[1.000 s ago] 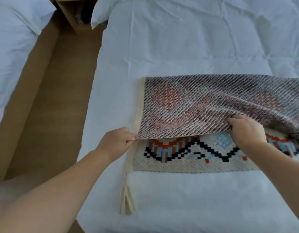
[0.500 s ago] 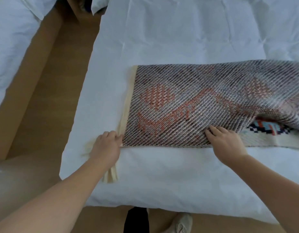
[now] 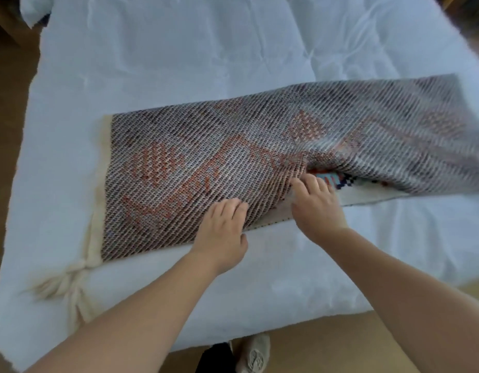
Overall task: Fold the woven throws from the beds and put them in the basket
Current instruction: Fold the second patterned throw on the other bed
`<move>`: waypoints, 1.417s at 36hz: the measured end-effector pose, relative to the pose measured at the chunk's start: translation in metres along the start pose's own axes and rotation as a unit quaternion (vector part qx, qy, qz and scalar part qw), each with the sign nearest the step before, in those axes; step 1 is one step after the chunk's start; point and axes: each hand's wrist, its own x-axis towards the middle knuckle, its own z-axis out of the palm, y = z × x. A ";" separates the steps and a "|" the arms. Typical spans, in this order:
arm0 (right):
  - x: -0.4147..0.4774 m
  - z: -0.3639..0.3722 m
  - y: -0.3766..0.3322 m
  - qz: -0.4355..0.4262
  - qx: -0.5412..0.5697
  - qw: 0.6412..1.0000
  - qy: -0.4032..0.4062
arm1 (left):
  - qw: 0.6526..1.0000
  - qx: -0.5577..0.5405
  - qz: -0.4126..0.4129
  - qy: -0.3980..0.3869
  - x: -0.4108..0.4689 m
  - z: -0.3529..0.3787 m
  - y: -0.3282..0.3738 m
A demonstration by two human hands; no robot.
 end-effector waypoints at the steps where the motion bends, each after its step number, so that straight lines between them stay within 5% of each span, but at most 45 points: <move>1: -0.003 0.001 0.012 0.006 0.005 1.000 -0.006 | 1.000 0.001 0.014 0.001 0.011 0.002 0.010; 9: 0.000 0.003 0.099 0.011 -0.011 0.997 -0.074 | 0.993 0.076 0.093 0.012 0.081 0.004 0.061; 16: 0.033 0.002 0.142 0.000 -0.141 0.988 -0.066 | 0.996 0.063 -0.051 0.024 0.127 -0.007 0.060; 28: 0.069 -0.017 0.221 -0.099 -0.109 0.987 -0.058 | 0.986 0.002 -0.156 0.058 0.118 -0.008 0.078; 31: 0.065 -0.026 0.228 -0.099 0.011 0.994 -0.053 | 0.984 -0.015 -0.168 0.064 0.107 -0.010 0.089; 35: 0.046 -0.021 0.234 -0.100 0.077 0.982 -0.142 | 0.984 0.007 -0.178 0.022 0.095 -0.014 0.103; 39: 0.030 -0.005 0.239 -0.173 0.100 0.975 -0.098 | 0.986 0.080 -0.144 -0.011 0.092 0.004 0.106; 44: 0.021 0.009 0.242 -0.247 -0.015 0.966 -0.072 | 0.989 0.077 -0.119 0.040 0.095 0.010 0.112; 51: 0.014 0.018 0.238 -0.196 0.004 0.980 -0.018 | 0.991 0.017 -0.128 0.022 0.075 0.017 0.108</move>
